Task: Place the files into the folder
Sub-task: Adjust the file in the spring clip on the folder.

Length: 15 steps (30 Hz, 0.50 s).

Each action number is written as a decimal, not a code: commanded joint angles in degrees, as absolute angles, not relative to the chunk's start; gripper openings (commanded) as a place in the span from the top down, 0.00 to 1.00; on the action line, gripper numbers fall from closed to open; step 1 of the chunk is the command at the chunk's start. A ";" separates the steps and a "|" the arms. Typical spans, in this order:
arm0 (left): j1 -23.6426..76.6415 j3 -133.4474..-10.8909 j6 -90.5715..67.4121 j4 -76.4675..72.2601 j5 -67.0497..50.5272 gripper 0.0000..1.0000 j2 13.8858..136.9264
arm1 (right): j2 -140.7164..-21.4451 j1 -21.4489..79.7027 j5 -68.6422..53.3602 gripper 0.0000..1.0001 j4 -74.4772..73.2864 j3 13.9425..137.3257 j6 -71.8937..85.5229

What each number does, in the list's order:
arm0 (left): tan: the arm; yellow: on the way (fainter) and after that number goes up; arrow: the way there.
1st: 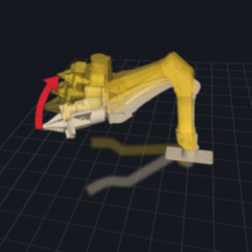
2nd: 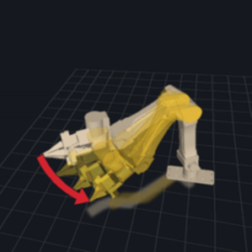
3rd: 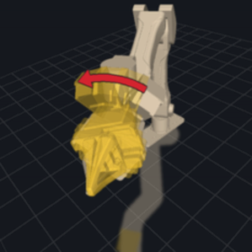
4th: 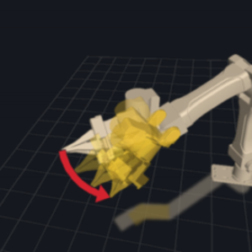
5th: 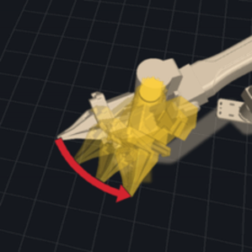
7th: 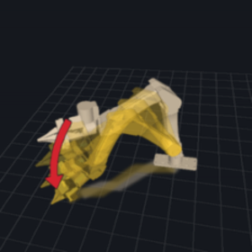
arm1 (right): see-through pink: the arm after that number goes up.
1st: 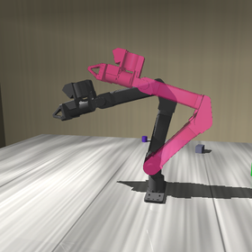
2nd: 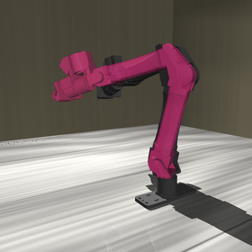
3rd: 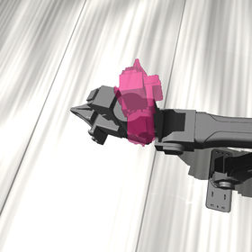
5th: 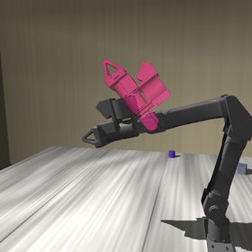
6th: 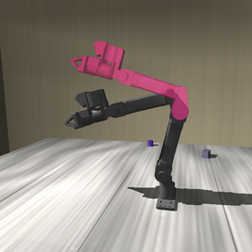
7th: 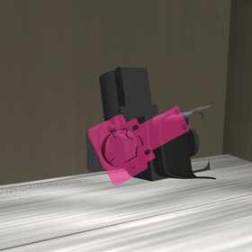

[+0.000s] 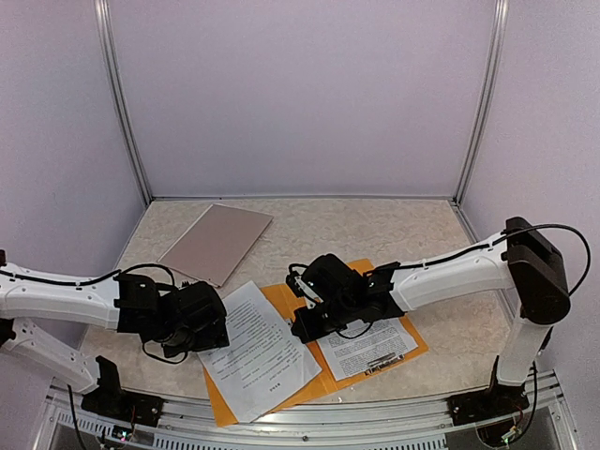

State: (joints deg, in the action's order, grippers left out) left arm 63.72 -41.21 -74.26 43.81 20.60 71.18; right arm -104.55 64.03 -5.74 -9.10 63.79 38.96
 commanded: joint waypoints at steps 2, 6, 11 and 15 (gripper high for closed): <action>63.07 -42.36 -73.36 43.21 19.49 0.03 72.81 | -103.88 64.95 -3.63 1.00 -7.99 63.41 41.76; 62.52 -41.60 -74.18 43.51 18.47 0.03 73.10 | -104.03 64.96 -3.52 1.00 -7.99 63.08 42.89; 60.86 -38.79 -74.79 41.81 16.06 0.05 72.96 | -103.49 64.95 -3.77 1.00 -7.57 62.62 43.58; 56.94 -36.37 -74.15 39.80 12.94 0.05 72.45 | -103.84 65.04 -4.44 1.00 -7.93 63.12 43.51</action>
